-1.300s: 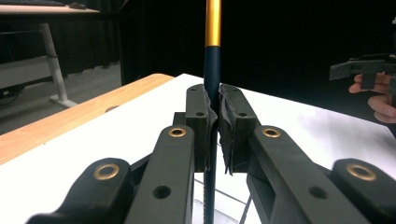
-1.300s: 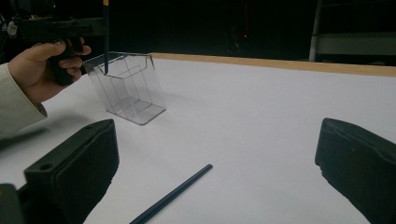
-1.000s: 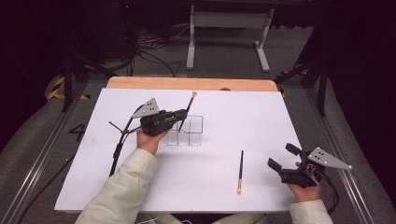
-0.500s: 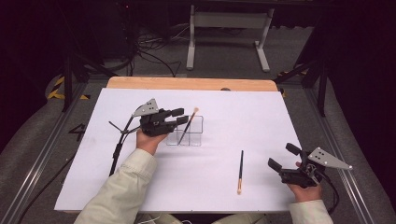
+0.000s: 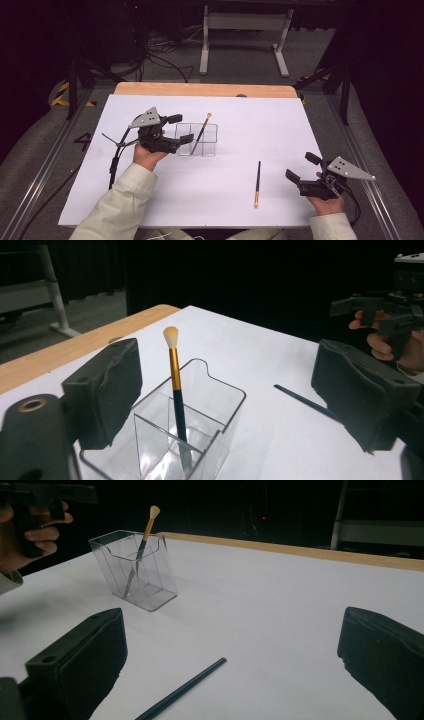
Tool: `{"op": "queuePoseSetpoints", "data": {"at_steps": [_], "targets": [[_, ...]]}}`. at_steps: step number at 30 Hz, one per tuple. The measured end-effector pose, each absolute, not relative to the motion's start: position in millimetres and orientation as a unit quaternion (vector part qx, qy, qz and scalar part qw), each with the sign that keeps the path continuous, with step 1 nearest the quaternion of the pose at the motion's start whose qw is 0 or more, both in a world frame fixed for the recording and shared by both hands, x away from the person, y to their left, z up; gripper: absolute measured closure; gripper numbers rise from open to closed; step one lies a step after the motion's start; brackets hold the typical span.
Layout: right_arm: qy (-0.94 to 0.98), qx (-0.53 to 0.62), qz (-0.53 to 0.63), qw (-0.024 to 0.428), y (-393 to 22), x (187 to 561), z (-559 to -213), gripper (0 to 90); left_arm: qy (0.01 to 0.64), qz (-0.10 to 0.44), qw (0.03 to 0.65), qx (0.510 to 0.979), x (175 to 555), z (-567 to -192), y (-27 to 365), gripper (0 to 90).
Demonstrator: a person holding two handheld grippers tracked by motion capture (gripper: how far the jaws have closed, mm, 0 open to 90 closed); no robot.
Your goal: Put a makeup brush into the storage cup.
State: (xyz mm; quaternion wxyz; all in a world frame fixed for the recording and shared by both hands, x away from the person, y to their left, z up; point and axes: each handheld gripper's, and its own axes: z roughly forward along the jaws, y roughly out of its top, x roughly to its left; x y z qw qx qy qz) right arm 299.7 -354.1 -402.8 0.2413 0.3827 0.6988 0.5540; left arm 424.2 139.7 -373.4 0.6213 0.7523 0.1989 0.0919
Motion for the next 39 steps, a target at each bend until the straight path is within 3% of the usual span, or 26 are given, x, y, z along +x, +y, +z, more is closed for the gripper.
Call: {"op": "queuePoseSetpoints", "data": {"at_steps": [17,31,39], "targets": [[0.719,0.400,0.499,0.272,-342.4,298.0,-389.1,0.3,0.205,0.105,0.589,0.775,392.4,-359.1,167.5,7.5],[0.763,0.352,0.485,0.242,-328.6,308.2,-374.0,0.7,0.224,0.119,0.575,0.778,375.0,-358.7,188.7,5.7],[0.778,0.340,0.477,0.227,-320.8,320.6,-361.6,5.3,0.238,0.121,0.569,0.778,369.4,-363.3,198.5,5.6]]}}
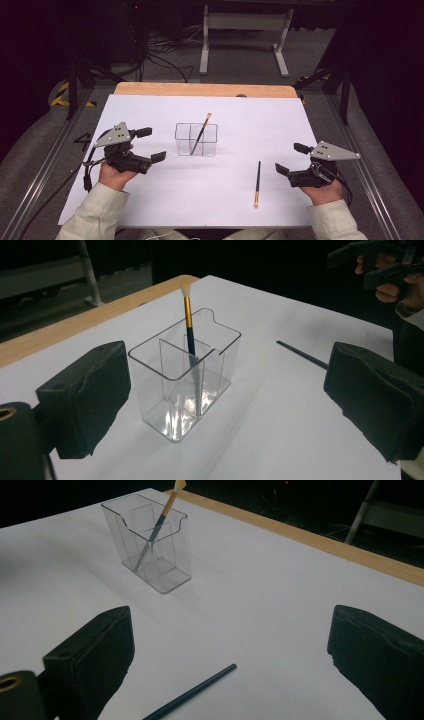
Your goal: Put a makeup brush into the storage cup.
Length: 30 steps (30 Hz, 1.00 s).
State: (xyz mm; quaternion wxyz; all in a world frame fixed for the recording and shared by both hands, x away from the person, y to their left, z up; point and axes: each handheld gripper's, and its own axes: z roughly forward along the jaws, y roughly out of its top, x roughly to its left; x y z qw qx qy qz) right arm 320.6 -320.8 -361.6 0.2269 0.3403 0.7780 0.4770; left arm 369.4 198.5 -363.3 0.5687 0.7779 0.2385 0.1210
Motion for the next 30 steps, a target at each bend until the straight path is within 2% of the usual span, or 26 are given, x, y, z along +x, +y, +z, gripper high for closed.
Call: {"op": "queuePoseSetpoints", "data": {"at_steps": [30], "targets": [[0.845,0.288,0.409,0.189,-291.5,353.2,-348.1,3.5,0.262,0.117,0.565,0.773,358.7,-370.7,215.9,5.6]]}}
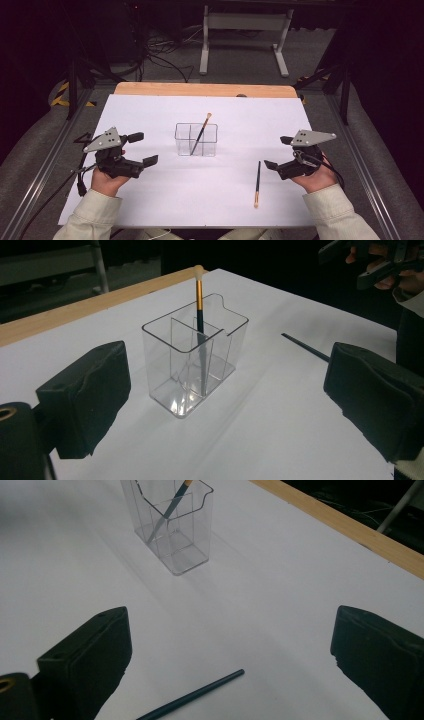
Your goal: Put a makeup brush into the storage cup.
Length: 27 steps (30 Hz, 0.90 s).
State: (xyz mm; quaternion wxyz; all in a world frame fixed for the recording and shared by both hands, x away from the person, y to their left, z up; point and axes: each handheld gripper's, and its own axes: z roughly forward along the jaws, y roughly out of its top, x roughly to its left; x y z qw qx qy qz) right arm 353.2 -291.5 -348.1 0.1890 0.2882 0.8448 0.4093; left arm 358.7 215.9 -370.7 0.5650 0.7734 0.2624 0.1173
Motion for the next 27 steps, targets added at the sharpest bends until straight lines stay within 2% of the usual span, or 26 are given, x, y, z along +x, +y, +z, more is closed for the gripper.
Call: {"op": "queuePoseSetpoints", "data": {"at_steps": [4,15,27], "targets": [[0.854,0.281,0.398,0.183,-288.9,356.2,-346.7,3.5,0.260,0.116,0.566,0.774,359.7,-370.9,215.9,5.6],[0.893,0.253,0.351,0.121,-280.4,372.2,-345.6,3.6,0.261,0.111,0.572,0.770,360.6,-370.8,215.9,5.8],[0.916,0.227,0.308,0.117,-271.6,378.8,-343.8,3.8,0.263,0.113,0.567,0.772,359.4,-370.6,217.7,5.8]]}}
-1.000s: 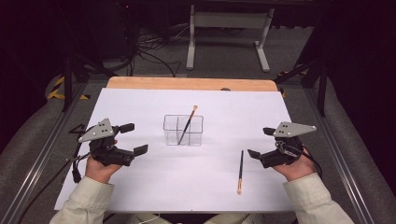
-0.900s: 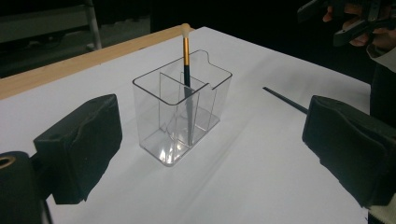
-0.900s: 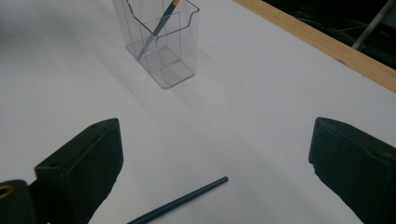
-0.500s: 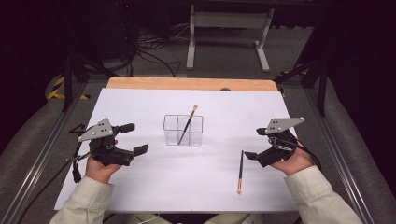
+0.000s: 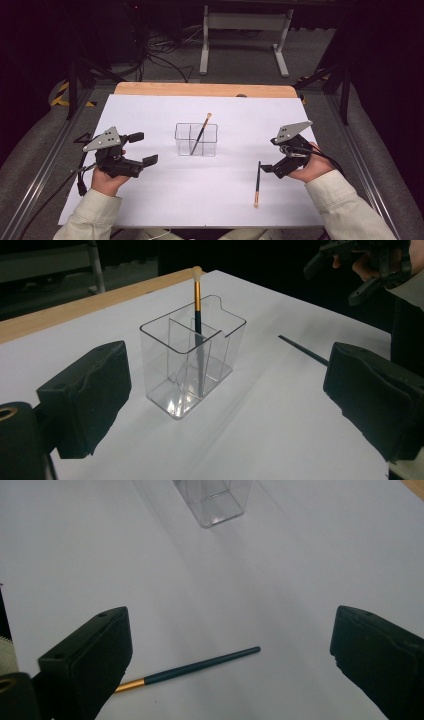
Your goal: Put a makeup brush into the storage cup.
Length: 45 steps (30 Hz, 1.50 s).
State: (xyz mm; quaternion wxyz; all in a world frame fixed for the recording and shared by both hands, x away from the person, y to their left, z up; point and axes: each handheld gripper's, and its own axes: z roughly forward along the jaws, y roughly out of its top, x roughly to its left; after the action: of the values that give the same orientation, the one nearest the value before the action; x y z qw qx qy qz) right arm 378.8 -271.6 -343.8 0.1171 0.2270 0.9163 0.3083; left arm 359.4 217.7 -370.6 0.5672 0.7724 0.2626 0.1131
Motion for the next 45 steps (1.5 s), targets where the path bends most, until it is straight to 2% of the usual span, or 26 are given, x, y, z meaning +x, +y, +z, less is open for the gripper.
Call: {"op": "queuePoseSetpoints", "data": {"at_steps": [24,45], "targets": [[0.944,0.159,0.274,0.090,-255.6,389.9,-357.0,3.3,0.300,0.127,0.560,0.762,339.9,-374.6,239.8,5.8],[0.964,0.141,0.221,0.048,-246.0,398.1,-380.2,3.6,0.293,0.113,0.566,0.763,345.7,-376.2,237.9,5.6]]}}
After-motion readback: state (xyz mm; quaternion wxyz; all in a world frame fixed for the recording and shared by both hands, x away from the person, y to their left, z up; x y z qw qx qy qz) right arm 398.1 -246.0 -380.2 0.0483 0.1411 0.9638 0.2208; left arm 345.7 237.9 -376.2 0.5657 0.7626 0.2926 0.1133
